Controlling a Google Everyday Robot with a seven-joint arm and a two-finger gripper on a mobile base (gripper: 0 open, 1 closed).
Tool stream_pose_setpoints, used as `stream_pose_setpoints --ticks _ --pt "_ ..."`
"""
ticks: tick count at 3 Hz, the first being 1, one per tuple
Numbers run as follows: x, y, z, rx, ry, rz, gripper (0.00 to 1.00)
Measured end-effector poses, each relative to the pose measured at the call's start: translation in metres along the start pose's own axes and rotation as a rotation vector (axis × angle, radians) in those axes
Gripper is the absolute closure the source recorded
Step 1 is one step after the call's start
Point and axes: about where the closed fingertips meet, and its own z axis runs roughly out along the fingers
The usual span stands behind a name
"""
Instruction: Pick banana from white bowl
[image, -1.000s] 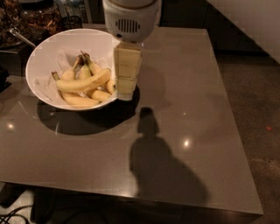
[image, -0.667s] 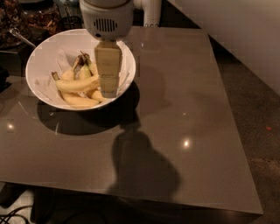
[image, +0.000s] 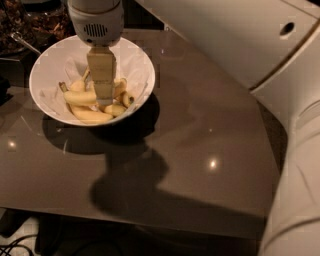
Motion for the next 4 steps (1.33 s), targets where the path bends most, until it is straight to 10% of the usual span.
stream_pose_setpoints --ticks 4 --pt "-0.056 -0.01 0.061 -0.088 0.033 -0.123 0.31"
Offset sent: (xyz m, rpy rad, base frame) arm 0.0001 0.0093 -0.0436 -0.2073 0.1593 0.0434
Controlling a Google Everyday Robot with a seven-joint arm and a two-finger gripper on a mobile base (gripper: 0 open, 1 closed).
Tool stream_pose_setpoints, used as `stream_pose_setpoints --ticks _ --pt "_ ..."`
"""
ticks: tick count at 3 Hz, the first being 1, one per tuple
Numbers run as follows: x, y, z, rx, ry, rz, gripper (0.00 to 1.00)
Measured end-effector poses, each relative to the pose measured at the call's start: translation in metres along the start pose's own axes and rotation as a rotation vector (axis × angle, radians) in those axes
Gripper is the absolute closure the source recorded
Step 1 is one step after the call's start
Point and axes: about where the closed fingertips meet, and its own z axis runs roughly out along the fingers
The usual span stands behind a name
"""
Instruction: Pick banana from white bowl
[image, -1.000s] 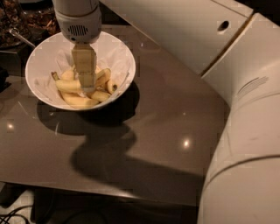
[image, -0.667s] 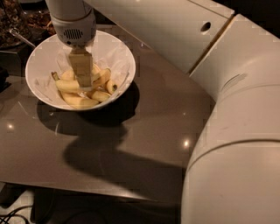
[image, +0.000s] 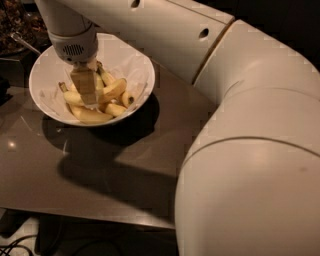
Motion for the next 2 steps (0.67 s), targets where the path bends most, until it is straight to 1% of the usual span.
stream_pose_setpoints --ticks 1,2 --pt "-0.007 -0.005 0.01 -0.019 0.004 -0.009 0.34" --pt "-0.014 -0.008 0.022 -0.037 0.017 -0.015 0.42"
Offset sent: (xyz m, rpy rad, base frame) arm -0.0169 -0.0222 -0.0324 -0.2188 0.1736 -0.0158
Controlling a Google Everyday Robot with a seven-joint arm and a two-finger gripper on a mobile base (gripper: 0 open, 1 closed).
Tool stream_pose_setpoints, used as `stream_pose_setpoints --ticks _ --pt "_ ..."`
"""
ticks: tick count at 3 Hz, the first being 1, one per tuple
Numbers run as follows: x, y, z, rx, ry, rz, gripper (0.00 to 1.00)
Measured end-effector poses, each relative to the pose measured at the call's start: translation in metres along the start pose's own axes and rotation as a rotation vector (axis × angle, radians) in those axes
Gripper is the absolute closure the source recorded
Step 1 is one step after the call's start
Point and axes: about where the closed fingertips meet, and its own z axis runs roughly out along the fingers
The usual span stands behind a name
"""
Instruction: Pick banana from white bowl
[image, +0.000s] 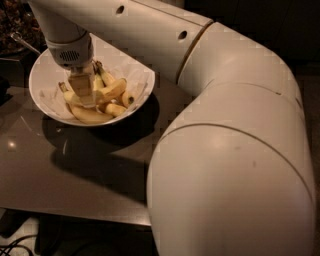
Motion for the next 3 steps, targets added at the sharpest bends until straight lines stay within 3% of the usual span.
stream_pose_setpoints --ticks 2,3 --pt "0.004 -0.004 0.026 -0.047 0.036 0.008 0.43" --pt "0.012 -0.002 0.036 -0.068 0.056 0.013 0.63"
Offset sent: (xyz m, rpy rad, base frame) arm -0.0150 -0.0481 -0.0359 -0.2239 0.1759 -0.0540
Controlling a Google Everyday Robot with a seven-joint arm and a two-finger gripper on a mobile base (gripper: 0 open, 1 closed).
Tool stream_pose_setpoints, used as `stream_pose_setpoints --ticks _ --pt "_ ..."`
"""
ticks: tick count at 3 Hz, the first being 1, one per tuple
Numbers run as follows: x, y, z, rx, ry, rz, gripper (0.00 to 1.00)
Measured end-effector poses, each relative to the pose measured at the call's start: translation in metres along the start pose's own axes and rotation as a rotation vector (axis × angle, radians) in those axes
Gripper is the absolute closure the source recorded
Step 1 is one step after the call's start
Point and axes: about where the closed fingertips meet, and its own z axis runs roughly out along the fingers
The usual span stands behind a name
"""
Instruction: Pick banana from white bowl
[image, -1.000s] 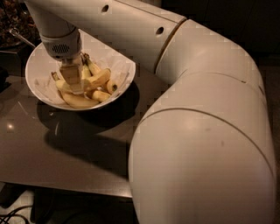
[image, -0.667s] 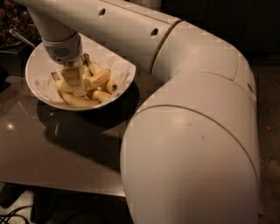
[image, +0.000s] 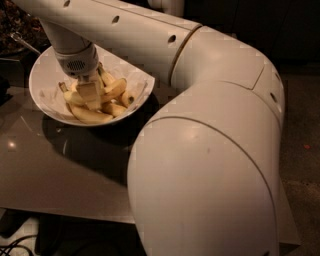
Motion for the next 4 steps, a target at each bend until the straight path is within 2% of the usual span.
stream_pose_setpoints --ticks 1,2,3,4 --pt "0.001 0.0 0.0 -0.001 0.002 0.001 0.86" --pt "0.001 0.0 0.001 -0.001 0.002 0.001 1.0" --pt "0.004 0.012 -0.013 0.056 -0.036 0.021 1.0" --pt "0.018 0.048 -0.039 0.12 -0.063 0.067 1.0"
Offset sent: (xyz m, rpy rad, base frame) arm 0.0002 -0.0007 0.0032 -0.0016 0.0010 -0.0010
